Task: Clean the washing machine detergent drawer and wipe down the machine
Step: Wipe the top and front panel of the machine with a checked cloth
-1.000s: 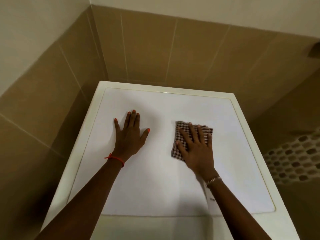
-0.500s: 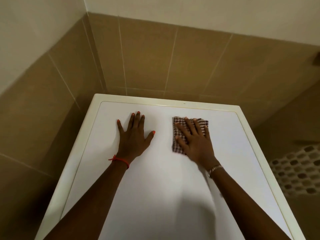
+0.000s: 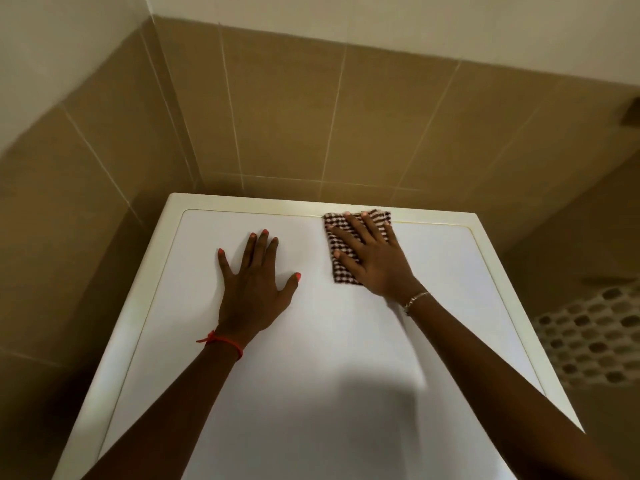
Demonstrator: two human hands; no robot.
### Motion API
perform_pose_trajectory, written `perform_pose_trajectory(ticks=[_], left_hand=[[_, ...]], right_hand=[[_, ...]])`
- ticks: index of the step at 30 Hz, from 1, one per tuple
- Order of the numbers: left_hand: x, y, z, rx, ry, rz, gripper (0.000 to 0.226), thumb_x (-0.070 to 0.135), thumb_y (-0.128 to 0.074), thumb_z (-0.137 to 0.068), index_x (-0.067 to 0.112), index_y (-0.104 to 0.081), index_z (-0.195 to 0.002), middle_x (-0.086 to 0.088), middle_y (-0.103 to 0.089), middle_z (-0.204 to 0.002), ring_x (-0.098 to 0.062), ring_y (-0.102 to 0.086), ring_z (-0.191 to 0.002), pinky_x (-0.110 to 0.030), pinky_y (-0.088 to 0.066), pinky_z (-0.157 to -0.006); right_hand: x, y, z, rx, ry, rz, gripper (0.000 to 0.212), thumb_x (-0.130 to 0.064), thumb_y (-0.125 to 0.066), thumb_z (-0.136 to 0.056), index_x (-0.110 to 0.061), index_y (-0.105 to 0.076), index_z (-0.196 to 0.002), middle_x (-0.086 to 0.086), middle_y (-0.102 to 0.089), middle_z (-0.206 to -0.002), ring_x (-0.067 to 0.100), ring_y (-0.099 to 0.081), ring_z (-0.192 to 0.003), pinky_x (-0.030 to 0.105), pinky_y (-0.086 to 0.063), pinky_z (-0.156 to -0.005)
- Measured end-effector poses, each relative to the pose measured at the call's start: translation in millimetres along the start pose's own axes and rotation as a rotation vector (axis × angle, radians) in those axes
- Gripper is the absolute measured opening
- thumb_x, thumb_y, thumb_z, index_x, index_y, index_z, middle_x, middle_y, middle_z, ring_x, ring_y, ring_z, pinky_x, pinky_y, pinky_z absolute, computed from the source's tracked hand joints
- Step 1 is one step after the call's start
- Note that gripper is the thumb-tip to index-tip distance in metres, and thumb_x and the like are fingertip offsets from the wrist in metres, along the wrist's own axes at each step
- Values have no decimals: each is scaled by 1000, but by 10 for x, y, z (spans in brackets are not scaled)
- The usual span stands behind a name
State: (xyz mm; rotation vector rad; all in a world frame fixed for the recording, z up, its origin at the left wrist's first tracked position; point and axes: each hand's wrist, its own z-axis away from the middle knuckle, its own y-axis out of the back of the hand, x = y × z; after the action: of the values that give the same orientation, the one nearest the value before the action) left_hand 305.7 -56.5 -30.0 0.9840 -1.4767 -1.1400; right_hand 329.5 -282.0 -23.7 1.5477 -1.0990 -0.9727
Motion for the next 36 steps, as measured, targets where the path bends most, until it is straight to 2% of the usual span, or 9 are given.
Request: perform_pose_trajectory(ticks=[3, 6, 11, 14, 19, 24, 27, 31, 36], left_hand=[[1, -29, -2, 23, -7, -8, 90, 69, -8, -76, 16, -22, -148, -4, -14, -157, -22, -8, -146, -60, 3, -111], [0, -44, -4, 29, -8, 4, 87, 67, -13, -77, 16, -22, -148, -4, -13, -157, -21, -7, -146, -60, 3, -111], [-10, -25, 4, 29, -17, 30, 84, 63, -22, -79, 16, -21, -148, -2, -12, -158, -18, -6, -146, -59, 4, -111], [-5, 6, 14, 25, -16, 44, 84, 63, -22, -78, 16, -21, -148, -2, -13, -158, -18, -6, -146, -58, 4, -112], [21, 10, 47, 34, -6, 21, 84, 61, -22, -78, 15, -20, -148, -4, -13, -157, -19, -7, -146, -58, 2, -112], [28, -7, 29, 26, 8, 6, 86, 62, -22, -76, 16, -20, -148, -3, -12, -157, -19, -6, -146, -58, 2, -112], [14, -3, 19, 21, 3, 13, 85, 62, -23, -76, 16, -21, -148, -3, -13, -157, -19, -7, -146, -59, 2, -112], [21, 8, 21, 5, -3, 0, 86, 61, -22, -77, 14, -20, -148, -5, -12, -157, -21, -7, -146, -60, 2, -111], [175, -4, 174, 24, 2, -5, 87, 63, -19, -78, 11, -24, -147, -8, -16, -156, -25, -11, -145, -61, -2, -111]], right_hand=[[354, 44, -96, -53, -231, 21, 72, -65, -9, -83, -34, -32, -143, 0, -25, -155, 25, -16, -144, 51, -13, -113], [453, 36, -338, -140, -376, 58, 64, -58, -13, -88, -34, -21, -147, 0, -19, -156, 25, -9, -145, 53, -4, -113], [467, 62, -219, -129, -192, 58, 78, -64, 2, -77, -37, -21, -146, -2, -19, -156, 24, -11, -145, 51, -5, -114], [656, 157, 144, -104, -119, 48, 72, -63, -2, -79, -41, -25, -144, -4, -18, -156, 23, -10, -146, 48, -8, -115], [1169, 270, 506, -100, -321, 49, 76, -66, -3, -77, -39, -23, -145, -4, -14, -157, 21, -6, -146, 49, -7, -115], [1491, 232, 193, -186, -564, 127, 54, -49, -23, -96, -35, -14, -148, 1, -6, -158, 30, 1, -145, 60, -3, -111], [1348, 224, 108, -204, -453, 100, 54, -50, -19, -96, -36, -12, -148, -1, -8, -158, 27, 1, -146, 60, -2, -112], [1195, 339, 638, -172, -242, 28, 75, -66, 1, -76, -42, -18, -145, -6, -12, -158, 22, -3, -146, 51, -7, -114], [1300, 426, 952, -200, -426, 152, 84, -69, 9, -73, -38, -17, -147, -2, -8, -158, 26, 0, -146, 55, -13, -111]])
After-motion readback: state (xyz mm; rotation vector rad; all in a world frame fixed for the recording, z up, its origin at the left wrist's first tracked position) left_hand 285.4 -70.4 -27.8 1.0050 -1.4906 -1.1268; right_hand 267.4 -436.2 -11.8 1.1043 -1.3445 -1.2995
